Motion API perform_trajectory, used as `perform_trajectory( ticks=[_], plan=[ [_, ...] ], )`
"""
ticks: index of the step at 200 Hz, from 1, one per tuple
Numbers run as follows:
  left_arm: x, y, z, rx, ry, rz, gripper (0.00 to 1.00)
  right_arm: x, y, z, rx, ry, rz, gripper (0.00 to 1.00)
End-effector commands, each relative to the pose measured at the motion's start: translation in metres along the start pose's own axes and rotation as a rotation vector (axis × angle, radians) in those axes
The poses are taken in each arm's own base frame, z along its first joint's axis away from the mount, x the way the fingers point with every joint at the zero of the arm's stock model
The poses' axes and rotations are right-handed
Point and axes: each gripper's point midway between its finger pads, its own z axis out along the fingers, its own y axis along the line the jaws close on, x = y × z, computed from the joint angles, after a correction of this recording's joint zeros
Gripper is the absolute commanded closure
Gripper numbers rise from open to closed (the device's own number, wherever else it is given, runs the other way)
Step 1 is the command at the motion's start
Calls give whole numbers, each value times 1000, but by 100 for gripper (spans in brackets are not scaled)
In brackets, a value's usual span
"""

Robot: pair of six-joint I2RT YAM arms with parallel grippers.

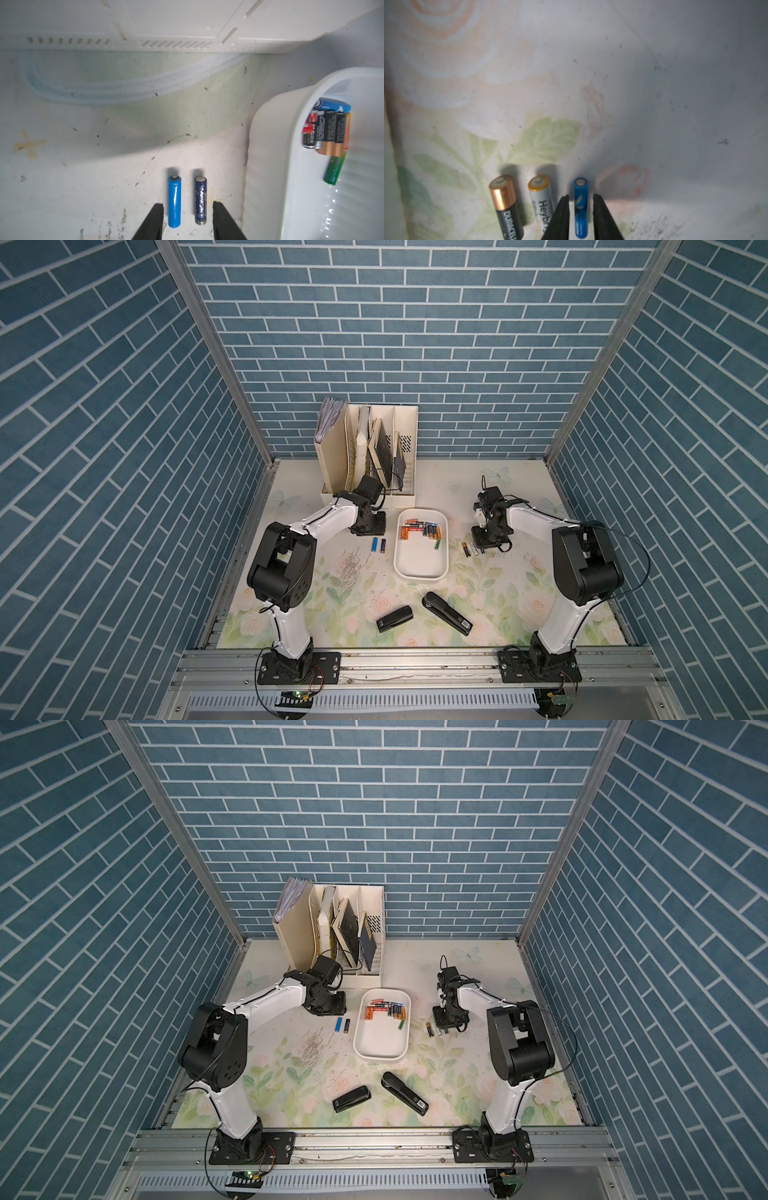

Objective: Take the batteries out of the storage box
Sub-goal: Place the battery at the center of the board, then pick up the battery from the storage box.

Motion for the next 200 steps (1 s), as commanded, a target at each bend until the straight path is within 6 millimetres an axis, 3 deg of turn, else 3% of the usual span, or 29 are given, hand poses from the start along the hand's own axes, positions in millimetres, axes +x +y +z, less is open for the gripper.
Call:
perform_trajectory(
  ticks=[1,41,71,92,125,180,200],
  plan=[
    [-11,2,-12,-47,-5,19,55,-15,-1,-21,1,-37,-12,75],
    [-48,-15,-26,-31,-20,49,55,-44,6,-32,-32,-51,-11,75],
    [-84,-44,-52,20,-94,62,54,-74,10,-56,-46,-131,1,75],
    [-95,-52,-64,14,-112,63,53,-84,18,-63,-84,-135,-5,75],
    [-88,-64,-64,18,-107,52,52,-88,20,-71,-92,-127,-28,74],
    [-68,-115,-42,34,-66,117,51,-81,19,-76,-86,-100,-34,74],
    [-61,-125,-32,-24,-64,169,51,-79,19,-76,-84,-115,-42,74]
  ],
)
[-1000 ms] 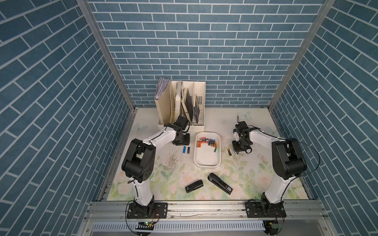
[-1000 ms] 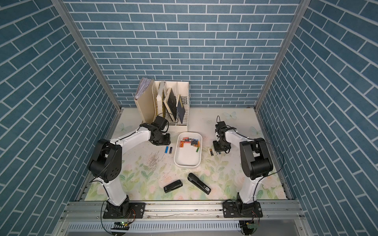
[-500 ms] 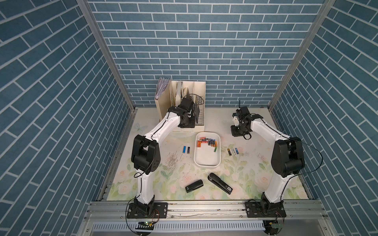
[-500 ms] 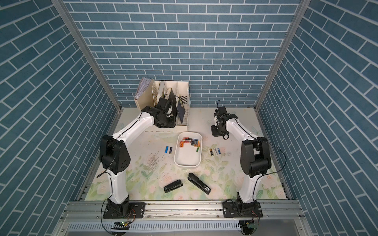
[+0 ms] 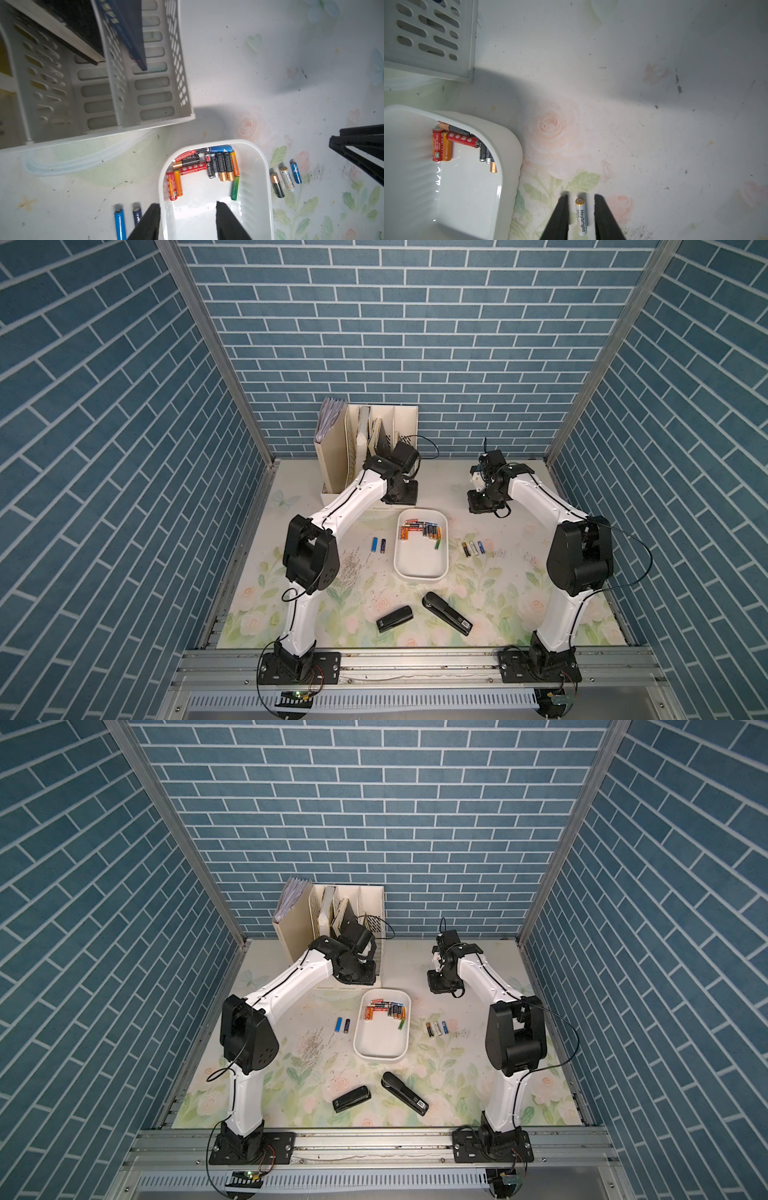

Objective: Take the batteries out of the storage box
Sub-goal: Pick up the battery from the storage box.

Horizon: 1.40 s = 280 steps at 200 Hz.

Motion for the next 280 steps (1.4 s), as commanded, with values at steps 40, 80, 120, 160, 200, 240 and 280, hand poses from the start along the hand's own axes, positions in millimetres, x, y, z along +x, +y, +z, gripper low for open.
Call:
perform_trajectory(
  ticks=[40,80,120,160,200,240,280],
  plan=[
    [38,-26,45,-65,90,74,51,12,-1,-2,-10,14,-50,74],
    [49,-29,74,-88,120,73,51,11,1,4,-26,17,-60,74],
    [64,-40,96,-49,169,63,51,13,1,2,-28,13,-70,74],
    [75,-39,105,-61,180,41,51,16,-2,-1,-28,1,-69,74],
    [76,-31,112,-90,182,12,53,17,-3,-1,-29,3,-66,74],
    [69,-25,116,-139,157,13,55,17,-3,0,-32,5,-63,74],
    [59,-19,114,-176,131,46,54,20,-5,2,-33,15,-61,74]
  ],
)
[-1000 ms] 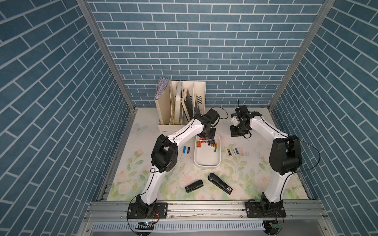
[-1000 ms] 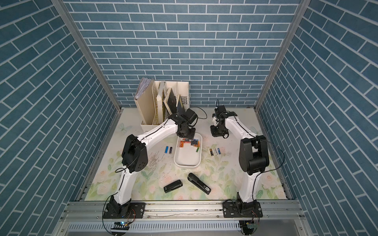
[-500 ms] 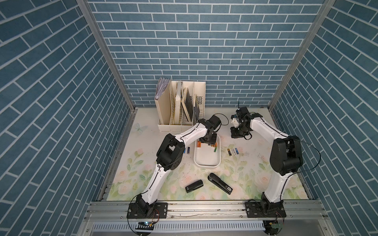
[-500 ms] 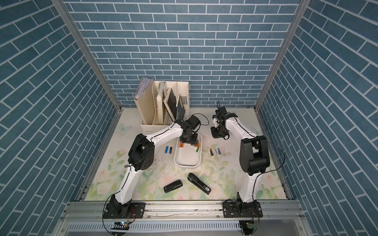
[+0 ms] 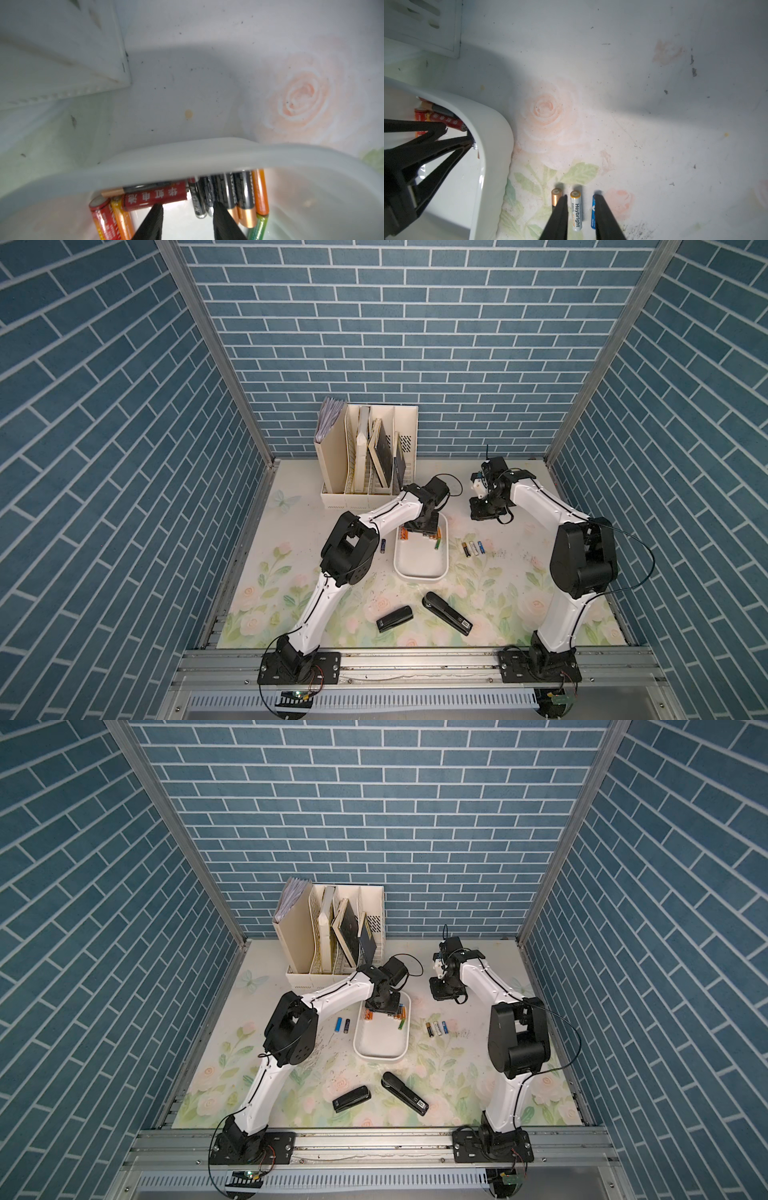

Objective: Take the batteries out of the storage box
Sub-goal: Pick up the battery from the storage box.

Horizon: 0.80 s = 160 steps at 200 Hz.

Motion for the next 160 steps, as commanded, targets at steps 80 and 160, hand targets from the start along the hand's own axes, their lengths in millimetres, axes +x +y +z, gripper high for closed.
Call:
perform_trajectory(
  ticks=[80,160],
  plan=[
    [-9,14,7,-47,-4,38,51,4,-1,-5,-11,-1,-29,73],
    [-3,18,13,-54,-1,73,45,6,-2,-3,-4,8,-27,73]
  ],
)
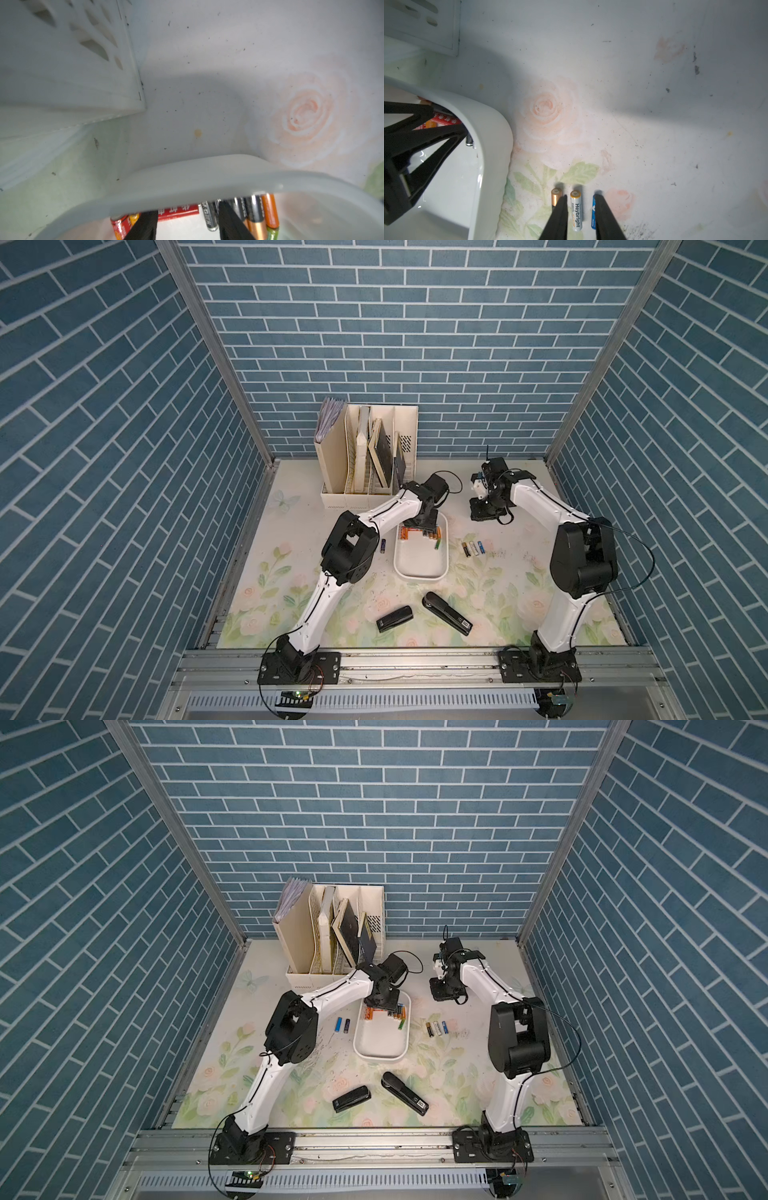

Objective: Take the batteries out of the storage box
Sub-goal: Pick up the battery from the storage box.

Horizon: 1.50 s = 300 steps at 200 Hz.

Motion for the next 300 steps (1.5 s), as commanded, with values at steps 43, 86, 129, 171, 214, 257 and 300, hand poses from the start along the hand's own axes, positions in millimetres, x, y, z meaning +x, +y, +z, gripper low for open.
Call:
perform_trajectory(
  ticks=[43,86,129,171,214,257,300],
  plan=[
    [18,9,15,-19,43,21,44,3,-2,-3,1,5,-29,73],
    [21,8,10,-5,42,13,46,5,-3,-2,4,9,-26,73],
    [21,7,4,7,42,10,52,7,-3,0,2,12,-26,73],
    [26,8,5,4,57,1,59,7,-3,0,3,10,-26,74],
    [25,8,2,8,54,-2,68,6,-3,-2,4,5,-27,74],
    [24,8,-2,12,45,-11,51,8,-2,-2,2,8,-26,74],
    [22,8,-12,27,21,-28,53,8,-3,-3,4,7,-26,74]
  ],
)
